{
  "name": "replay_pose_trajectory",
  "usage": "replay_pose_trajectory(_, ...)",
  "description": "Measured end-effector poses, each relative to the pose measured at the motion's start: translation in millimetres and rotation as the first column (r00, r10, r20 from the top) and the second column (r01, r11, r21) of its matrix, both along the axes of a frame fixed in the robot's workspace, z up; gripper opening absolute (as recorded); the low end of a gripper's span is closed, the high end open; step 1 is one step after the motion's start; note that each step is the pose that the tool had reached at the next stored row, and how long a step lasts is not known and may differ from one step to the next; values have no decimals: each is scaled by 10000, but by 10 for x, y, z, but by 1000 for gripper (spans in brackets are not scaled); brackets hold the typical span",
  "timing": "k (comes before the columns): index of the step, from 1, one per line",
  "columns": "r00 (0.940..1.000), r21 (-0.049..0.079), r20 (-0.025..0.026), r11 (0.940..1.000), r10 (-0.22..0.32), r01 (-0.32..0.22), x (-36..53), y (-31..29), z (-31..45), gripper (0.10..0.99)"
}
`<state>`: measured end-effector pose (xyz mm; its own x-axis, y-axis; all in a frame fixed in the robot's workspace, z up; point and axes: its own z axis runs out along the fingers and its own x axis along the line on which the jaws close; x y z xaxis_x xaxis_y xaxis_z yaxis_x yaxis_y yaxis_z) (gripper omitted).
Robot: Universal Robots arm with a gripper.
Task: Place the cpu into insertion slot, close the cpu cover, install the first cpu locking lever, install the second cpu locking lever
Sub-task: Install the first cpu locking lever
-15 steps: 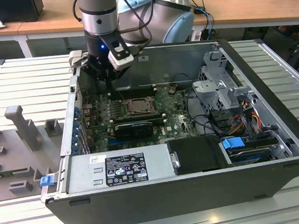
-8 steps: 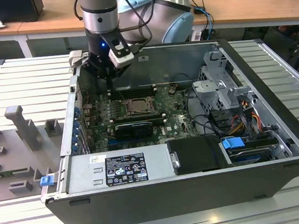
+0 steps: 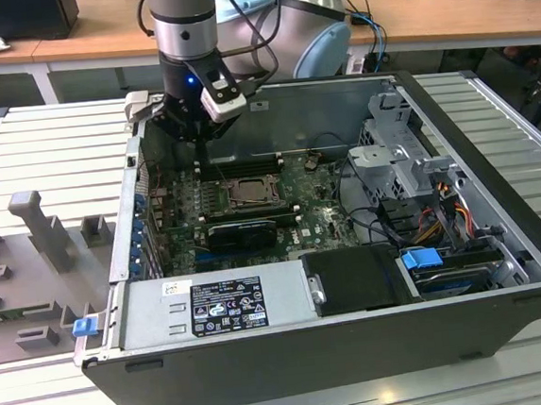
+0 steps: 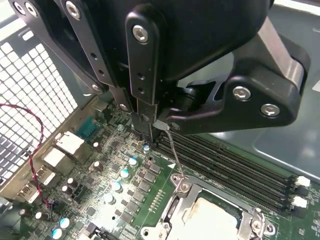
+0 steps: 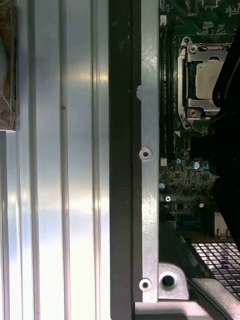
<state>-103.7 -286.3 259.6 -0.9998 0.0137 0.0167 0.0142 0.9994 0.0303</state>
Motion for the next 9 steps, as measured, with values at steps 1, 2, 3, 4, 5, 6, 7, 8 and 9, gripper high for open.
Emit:
replay_pose_trajectory(1,10000,0,0,10000,0,0,5,0,0,106)
replay_pose_trajectory(2,10000,0,0,10000,-1,1,9,0,0,106)
replay_pose_trajectory(3,10000,0,0,10000,-1,1,15,0,0,106)
replay_pose_trajectory(4,10000,0,0,10000,-1,1,32,0,0,106)
replay_pose_trajectory(5,10000,0,1,10000,0,0,58,0,-1,106)
replay_pose_trajectory(6,10000,0,0,10000,0,0,72,0,0,106)
replay_pose_trajectory(7,10000,0,0,10000,0,0,81,0,0,106)
replay_pose_trajectory(8,10000,-1,0,10000,0,0,90,0,0,106)
replay_pose_trajectory(9,10000,0,0,10000,0,0,99,0,0,106)
